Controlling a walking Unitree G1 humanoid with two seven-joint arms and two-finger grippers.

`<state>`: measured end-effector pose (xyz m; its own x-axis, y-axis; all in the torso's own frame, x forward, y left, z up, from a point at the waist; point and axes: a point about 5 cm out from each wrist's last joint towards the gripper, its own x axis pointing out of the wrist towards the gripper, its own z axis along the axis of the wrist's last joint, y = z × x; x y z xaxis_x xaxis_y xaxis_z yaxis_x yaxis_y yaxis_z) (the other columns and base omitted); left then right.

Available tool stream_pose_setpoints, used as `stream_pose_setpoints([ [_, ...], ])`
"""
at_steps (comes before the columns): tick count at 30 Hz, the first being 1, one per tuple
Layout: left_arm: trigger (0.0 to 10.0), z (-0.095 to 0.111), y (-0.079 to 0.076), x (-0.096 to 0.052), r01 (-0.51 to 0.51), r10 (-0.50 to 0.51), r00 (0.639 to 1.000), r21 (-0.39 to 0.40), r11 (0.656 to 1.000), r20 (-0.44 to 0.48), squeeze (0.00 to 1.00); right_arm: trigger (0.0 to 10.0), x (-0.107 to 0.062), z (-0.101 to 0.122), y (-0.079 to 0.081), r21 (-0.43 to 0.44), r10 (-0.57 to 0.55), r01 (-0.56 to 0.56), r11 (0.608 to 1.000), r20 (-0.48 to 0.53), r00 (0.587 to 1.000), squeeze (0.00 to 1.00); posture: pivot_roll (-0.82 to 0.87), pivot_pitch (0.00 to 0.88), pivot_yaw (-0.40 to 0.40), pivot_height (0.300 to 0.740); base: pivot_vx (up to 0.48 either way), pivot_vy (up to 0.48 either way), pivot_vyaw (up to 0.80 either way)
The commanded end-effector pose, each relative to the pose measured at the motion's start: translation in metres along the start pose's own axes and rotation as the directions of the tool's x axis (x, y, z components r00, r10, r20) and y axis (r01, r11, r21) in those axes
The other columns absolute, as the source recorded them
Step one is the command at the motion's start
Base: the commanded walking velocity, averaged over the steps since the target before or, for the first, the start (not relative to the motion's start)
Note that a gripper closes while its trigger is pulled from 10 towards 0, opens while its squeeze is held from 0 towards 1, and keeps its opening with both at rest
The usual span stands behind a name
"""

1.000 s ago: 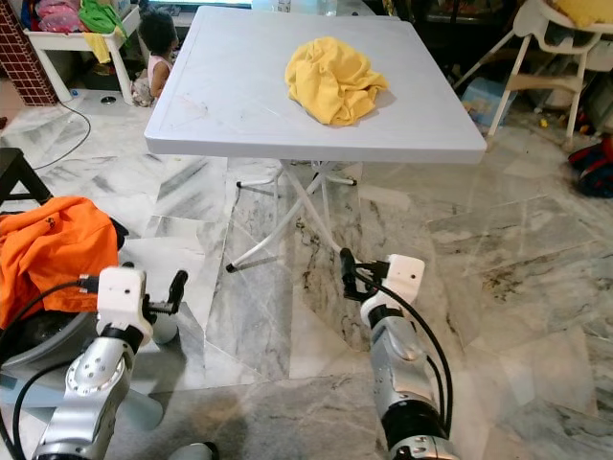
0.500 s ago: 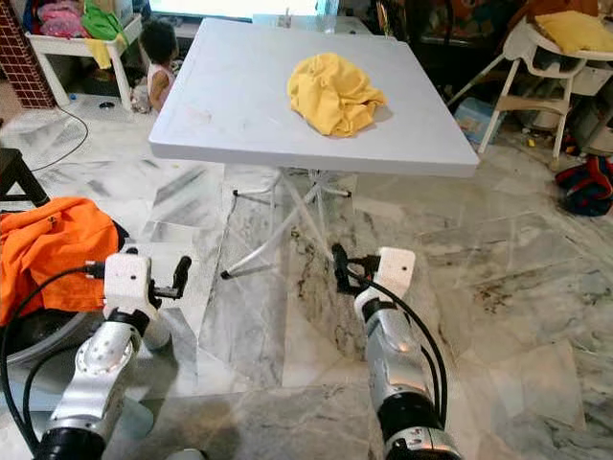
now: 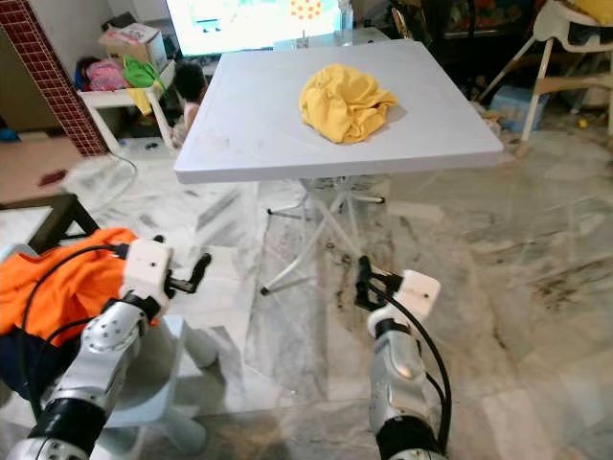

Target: Hang hanger

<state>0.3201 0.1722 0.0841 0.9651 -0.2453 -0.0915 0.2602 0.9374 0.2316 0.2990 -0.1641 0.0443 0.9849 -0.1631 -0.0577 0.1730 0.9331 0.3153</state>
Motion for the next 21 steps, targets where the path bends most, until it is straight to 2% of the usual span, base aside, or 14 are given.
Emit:
stream_pose_setpoints([
  [1, 10.0, 0.001, -0.001, 0.003, 0.031, -0.03, 1.0, 0.026, 0.999, -0.007, 0.0, 10.0, -0.002, 0.002, -0.002, 0.02, -0.034, 0.033, 0.999, 0.028, 0.999, 0.0, 0.07, 0.002, 0.168, 0.74, 0.0, 0.0, 0.0],
  [3, 10.0, 0.006, -0.014, 0.013, 0.1, -0.1, 0.995, 0.031, 0.995, -0.005, 0.0, 10.0, -0.011, 0.003, -0.015, 0.022, -0.092, 0.091, 0.996, 0.052, 0.994, 0.0, 0.03, 0.027, 0.18, 0.74, 0.0, 0.0, 0.0],
  [9, 10.0, 0.006, -0.035, 0.021, 0.136, -0.136, 0.991, -0.012, 0.991, -0.004, 0.0, 10.0, -0.02, 0.009, -0.03, -0.014, -0.111, 0.112, 0.994, 0.083, 0.99, 0.0, -0.04, 0.049, 0.171, 0.74, 0.0, 0.0, 0.0],
  [14, 10.0, -0.002, -0.048, 0.018, 0.156, -0.156, 0.988, -0.038, 0.987, -0.012, 0.0, 10.0, -0.024, 0.016, -0.038, -0.032, -0.118, 0.121, 0.992, 0.09, 0.989, 0.0, -0.06, 0.061, 0.106, 0.74, 0.0, 0.0, 0.0],
  [21, 10.0, -0.018, -0.047, 0.004, 0.093, -0.096, 0.995, -0.067, 0.993, -0.039, 0.0, 10.0, -0.027, 0.024, -0.04, -0.075, -0.082, 0.089, 0.993, 0.086, 0.993, 0.0, -0.07, 0.103, 0.069, 0.74, 0.0, 0.0, 0.0],
])
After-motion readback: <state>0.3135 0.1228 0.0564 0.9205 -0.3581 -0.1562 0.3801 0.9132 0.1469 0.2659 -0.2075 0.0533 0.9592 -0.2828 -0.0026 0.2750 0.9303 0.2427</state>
